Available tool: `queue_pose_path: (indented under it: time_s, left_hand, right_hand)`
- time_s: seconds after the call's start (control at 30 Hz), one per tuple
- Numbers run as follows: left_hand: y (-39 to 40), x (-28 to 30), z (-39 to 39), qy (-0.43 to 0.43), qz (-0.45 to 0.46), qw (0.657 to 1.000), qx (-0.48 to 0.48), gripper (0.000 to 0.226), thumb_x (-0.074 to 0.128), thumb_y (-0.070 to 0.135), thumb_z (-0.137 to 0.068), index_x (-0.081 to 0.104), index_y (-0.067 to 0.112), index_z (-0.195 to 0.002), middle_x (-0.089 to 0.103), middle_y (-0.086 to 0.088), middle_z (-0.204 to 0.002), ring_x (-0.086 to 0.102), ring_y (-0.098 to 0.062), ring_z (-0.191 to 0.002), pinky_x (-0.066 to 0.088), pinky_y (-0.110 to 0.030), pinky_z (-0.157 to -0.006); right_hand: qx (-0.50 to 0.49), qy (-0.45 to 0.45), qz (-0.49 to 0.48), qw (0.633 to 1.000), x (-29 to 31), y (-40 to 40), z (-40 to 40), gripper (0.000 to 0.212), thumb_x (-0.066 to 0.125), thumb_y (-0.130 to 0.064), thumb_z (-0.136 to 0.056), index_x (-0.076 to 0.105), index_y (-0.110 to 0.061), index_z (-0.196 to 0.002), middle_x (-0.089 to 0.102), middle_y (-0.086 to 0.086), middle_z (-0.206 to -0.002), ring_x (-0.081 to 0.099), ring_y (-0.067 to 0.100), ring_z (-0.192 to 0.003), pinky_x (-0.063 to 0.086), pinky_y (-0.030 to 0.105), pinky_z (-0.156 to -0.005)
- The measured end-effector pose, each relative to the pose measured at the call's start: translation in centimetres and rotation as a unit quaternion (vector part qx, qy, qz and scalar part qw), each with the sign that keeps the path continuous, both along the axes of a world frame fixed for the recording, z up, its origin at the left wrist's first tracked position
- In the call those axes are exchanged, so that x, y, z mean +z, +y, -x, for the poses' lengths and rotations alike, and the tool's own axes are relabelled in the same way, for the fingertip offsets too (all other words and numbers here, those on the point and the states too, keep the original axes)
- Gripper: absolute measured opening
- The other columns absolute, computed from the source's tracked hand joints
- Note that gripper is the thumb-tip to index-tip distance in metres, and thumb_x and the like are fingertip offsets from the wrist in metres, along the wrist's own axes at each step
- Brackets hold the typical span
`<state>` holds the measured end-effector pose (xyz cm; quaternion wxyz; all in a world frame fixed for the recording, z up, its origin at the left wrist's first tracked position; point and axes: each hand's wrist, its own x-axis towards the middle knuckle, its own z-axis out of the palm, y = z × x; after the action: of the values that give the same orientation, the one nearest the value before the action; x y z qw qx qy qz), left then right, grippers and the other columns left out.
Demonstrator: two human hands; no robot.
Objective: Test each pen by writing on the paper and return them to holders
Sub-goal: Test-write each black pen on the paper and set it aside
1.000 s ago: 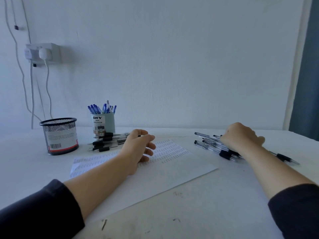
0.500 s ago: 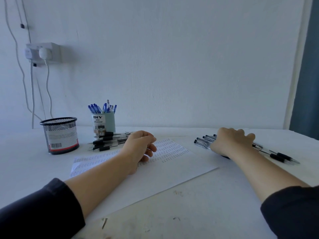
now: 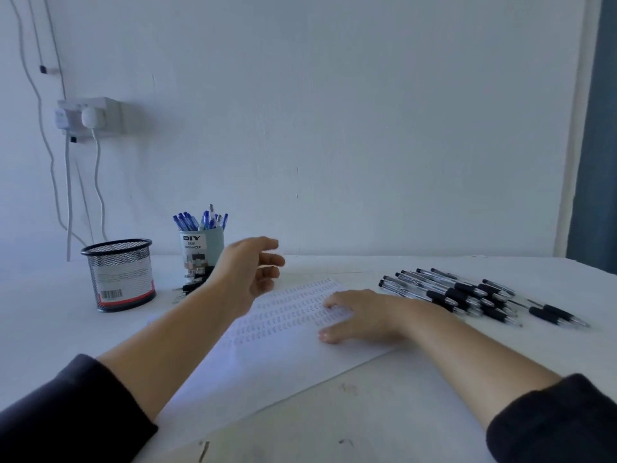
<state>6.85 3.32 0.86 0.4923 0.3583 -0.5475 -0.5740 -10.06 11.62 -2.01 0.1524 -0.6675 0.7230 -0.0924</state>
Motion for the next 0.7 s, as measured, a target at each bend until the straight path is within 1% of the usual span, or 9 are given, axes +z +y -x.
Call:
queue_pose_path:
  time_s: [0.1,0.2,0.23,0.3,0.37,0.47,0.53,0.6,0.7]
  left_hand:
    - [-2.0,1.8,-1.0,-0.006,0.032,0.998,0.06,0.011,0.051,0.007,-0.092,0.059,0.008,-0.086,0.059,-0.009,-0.07,0.049,-0.017,-0.054,0.039,-0.023,-0.043]
    - [-5.1,1.5,-1.6,-0.124,0.106,0.977,0.138,0.014,0.052,0.003,-0.089,0.062,0.007,-0.081,0.058,-0.007,-0.071,0.051,-0.019,-0.061,0.046,-0.028,-0.058]
    - [-6.3,0.8,-1.9,-0.204,0.153,0.952,0.168,0.013,0.052,0.003,-0.088,0.064,0.007,-0.083,0.06,-0.006,-0.074,0.053,-0.02,-0.067,0.047,-0.03,-0.066]
    - [-7.5,-1.2,-2.5,-0.396,0.248,0.86,0.206,0.016,0.052,0.004,-0.087,0.065,0.011,-0.094,0.064,-0.006,-0.094,0.056,-0.022,-0.087,0.048,-0.034,-0.08]
    - [-8.2,-2.6,-2.9,-0.518,0.295,0.776,0.207,0.03,0.05,0.004,-0.087,0.061,0.016,-0.113,0.059,-0.003,-0.117,0.05,-0.023,-0.109,0.041,-0.039,-0.096]
    - [-8.2,-3.1,-3.2,-0.557,0.315,0.746,0.185,0.042,0.045,0.009,-0.093,0.049,0.02,-0.133,0.049,-0.001,-0.138,0.039,-0.022,-0.128,0.03,-0.043,-0.105]
    - [-8.2,-3.3,-3.0,-0.607,0.321,0.716,0.123,0.047,0.039,0.019,-0.098,0.034,0.023,-0.144,0.039,0.001,-0.149,0.03,-0.022,-0.137,0.024,-0.046,-0.109]
    - [-8.2,-3.8,-2.7,-0.655,0.307,0.687,0.072,0.049,0.034,0.027,-0.101,0.022,0.024,-0.148,0.035,0.001,-0.15,0.024,-0.023,-0.14,0.019,-0.051,-0.111]
    - [-8.2,-3.8,-2.5,-0.682,0.317,0.652,0.094,0.042,0.034,0.03,-0.101,0.03,0.023,-0.142,0.043,0.0,-0.14,0.03,-0.024,-0.133,0.022,-0.054,-0.108]
  right_hand:
    - [0.022,-0.012,0.01,1.0,0.0,0.0,0.3,0.071,0.061,-0.054,-0.083,0.033,-0.031,-0.144,0.028,-0.008,-0.153,0.027,0.013,-0.14,0.023,0.033,-0.114]
    - [0.021,-0.016,0.016,1.0,0.1,-0.1,0.4,0.068,0.061,-0.051,-0.084,0.033,-0.033,-0.144,0.028,-0.01,-0.153,0.029,0.011,-0.139,0.023,0.028,-0.112]
    - [0.015,-0.023,0.016,0.999,0.0,-0.3,0.4,0.068,0.062,-0.052,-0.084,0.033,-0.035,-0.143,0.028,-0.011,-0.153,0.029,0.011,-0.139,0.023,0.028,-0.112]
    - [0.007,-0.035,0.019,0.999,-0.1,-0.2,0.5,0.069,0.063,-0.054,-0.082,0.034,-0.039,-0.142,0.029,-0.012,-0.153,0.031,0.011,-0.138,0.024,0.029,-0.113]
    - [0.005,-0.037,0.022,0.999,-0.1,-0.2,0.5,0.069,0.063,-0.054,-0.082,0.034,-0.039,-0.142,0.028,-0.012,-0.153,0.03,0.01,-0.138,0.023,0.028,-0.113]
    - [0.005,-0.037,0.021,0.999,-0.2,-0.3,0.6,0.07,0.062,-0.055,-0.082,0.033,-0.04,-0.143,0.026,-0.011,-0.154,0.028,0.011,-0.139,0.022,0.028,-0.113]
    - [0.003,-0.04,0.021,0.999,-0.4,-0.3,0.6,0.07,0.062,-0.056,-0.081,0.033,-0.041,-0.143,0.026,-0.01,-0.154,0.028,0.011,-0.14,0.021,0.029,-0.114]
    - [0.002,-0.045,0.02,0.999,-0.5,-0.4,0.7,0.07,0.063,-0.056,-0.08,0.033,-0.041,-0.142,0.027,-0.01,-0.154,0.028,0.011,-0.14,0.021,0.03,-0.114]
    - [0.001,-0.049,0.019,0.999,-0.6,-0.5,0.9,0.071,0.063,-0.057,-0.08,0.033,-0.041,-0.142,0.027,-0.01,-0.153,0.028,0.011,-0.139,0.022,0.03,-0.114]
